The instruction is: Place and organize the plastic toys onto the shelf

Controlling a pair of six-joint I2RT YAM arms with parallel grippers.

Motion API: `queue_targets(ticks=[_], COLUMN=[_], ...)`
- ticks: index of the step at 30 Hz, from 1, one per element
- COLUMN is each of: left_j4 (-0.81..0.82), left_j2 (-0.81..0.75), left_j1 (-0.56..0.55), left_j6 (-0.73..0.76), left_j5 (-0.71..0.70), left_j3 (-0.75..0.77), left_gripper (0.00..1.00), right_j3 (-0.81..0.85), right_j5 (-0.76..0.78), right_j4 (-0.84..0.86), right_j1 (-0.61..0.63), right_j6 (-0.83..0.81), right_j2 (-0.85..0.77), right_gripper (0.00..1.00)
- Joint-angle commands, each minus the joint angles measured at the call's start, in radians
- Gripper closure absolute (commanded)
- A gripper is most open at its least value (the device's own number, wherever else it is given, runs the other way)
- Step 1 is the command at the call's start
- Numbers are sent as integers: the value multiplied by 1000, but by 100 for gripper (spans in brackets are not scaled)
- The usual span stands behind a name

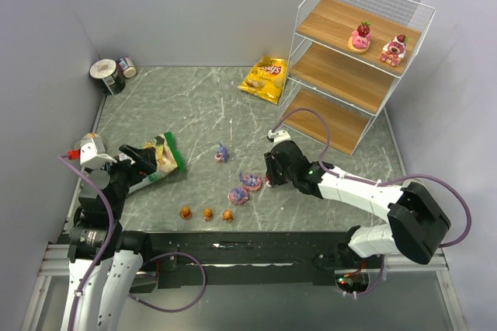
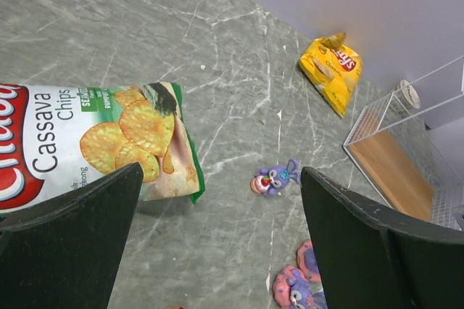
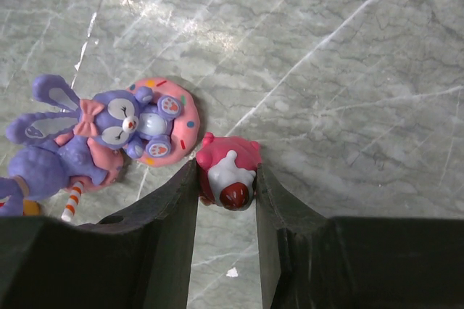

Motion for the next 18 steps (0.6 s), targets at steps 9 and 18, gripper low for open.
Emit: queue_targets(ticks=[9, 18], left_j4=[40, 40], left_j2=[6, 3], left_j1=[5, 5], left_j6=[16, 16], left_j5=[21, 21], left_j3=[0, 0], left_gripper=[4, 4], right_j3=[-83, -116], right_j5=[20, 54], right_j4=[208, 241], right_j1=[-19, -21], right_j6=[-76, -44], right_j2=[23, 5], right_gripper=[100, 81])
